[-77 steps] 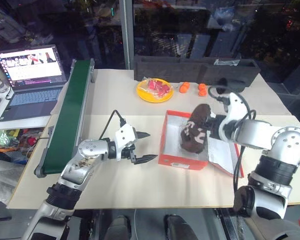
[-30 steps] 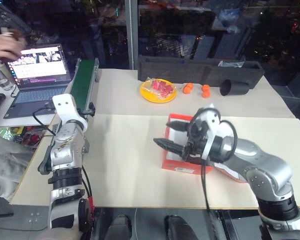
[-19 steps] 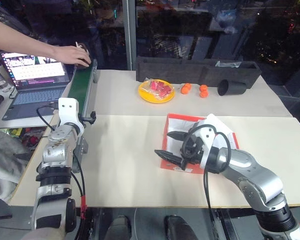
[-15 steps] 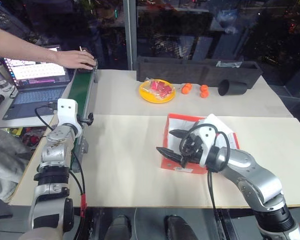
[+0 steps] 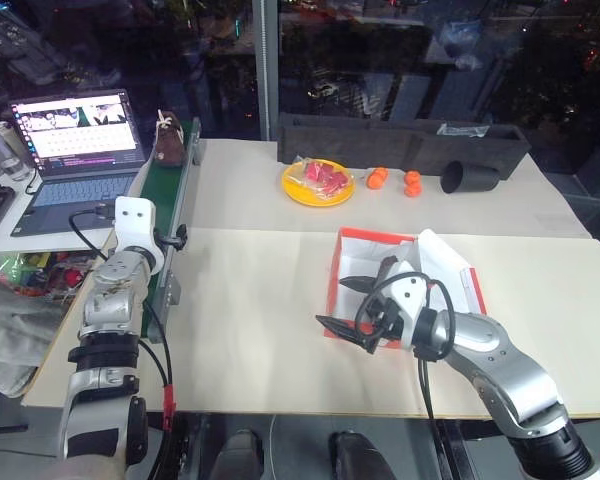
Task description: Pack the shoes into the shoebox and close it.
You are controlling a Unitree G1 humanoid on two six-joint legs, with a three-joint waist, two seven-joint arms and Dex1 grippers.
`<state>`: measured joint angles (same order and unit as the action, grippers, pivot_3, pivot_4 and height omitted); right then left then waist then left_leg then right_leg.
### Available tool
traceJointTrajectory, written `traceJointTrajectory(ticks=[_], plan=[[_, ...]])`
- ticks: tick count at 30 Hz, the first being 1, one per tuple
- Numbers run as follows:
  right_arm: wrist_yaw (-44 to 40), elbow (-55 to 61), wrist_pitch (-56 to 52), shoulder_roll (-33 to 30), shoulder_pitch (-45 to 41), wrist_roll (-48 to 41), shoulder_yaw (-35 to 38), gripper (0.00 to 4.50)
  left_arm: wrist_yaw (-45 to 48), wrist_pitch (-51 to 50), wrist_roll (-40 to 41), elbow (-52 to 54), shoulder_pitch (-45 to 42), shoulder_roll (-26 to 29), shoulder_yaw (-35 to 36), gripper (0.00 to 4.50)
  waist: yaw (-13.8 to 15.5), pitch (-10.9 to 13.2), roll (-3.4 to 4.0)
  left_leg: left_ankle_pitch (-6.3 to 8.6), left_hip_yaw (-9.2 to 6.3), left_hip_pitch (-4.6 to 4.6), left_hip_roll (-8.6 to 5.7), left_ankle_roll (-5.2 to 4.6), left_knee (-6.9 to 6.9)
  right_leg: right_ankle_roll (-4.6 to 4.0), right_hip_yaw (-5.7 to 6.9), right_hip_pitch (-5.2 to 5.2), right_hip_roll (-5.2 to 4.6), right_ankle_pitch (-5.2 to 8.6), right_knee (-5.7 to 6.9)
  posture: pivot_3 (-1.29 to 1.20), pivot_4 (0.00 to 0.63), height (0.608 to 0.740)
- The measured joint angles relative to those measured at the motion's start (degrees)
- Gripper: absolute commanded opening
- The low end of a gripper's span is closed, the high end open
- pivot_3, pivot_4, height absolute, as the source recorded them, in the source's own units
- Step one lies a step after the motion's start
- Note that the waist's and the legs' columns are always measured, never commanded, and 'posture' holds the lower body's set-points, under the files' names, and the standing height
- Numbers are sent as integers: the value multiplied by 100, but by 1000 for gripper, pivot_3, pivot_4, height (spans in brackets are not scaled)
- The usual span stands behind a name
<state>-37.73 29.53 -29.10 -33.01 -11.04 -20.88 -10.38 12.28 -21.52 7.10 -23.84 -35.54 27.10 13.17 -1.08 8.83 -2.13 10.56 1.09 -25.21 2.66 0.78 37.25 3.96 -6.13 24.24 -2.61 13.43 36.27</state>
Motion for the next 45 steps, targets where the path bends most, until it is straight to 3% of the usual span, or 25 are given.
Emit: traceJointTrajectory(ticks=[38,45], plan=[[36,16,-13,112,275,58,-57,4413,-491,393,-46,-452,-299,164,90,4500,24,-1,-2,0,-1,1,0,0,58,0,0,-2,1,1,60,0,150,719],[78,118,-116,137,267,34,-45,4413,-361,-239,-11,-489,-267,75,-5,4500,23,-2,-3,0,0,2,-1,0,58,0,0,-2,1,2,63,0,150,719]])
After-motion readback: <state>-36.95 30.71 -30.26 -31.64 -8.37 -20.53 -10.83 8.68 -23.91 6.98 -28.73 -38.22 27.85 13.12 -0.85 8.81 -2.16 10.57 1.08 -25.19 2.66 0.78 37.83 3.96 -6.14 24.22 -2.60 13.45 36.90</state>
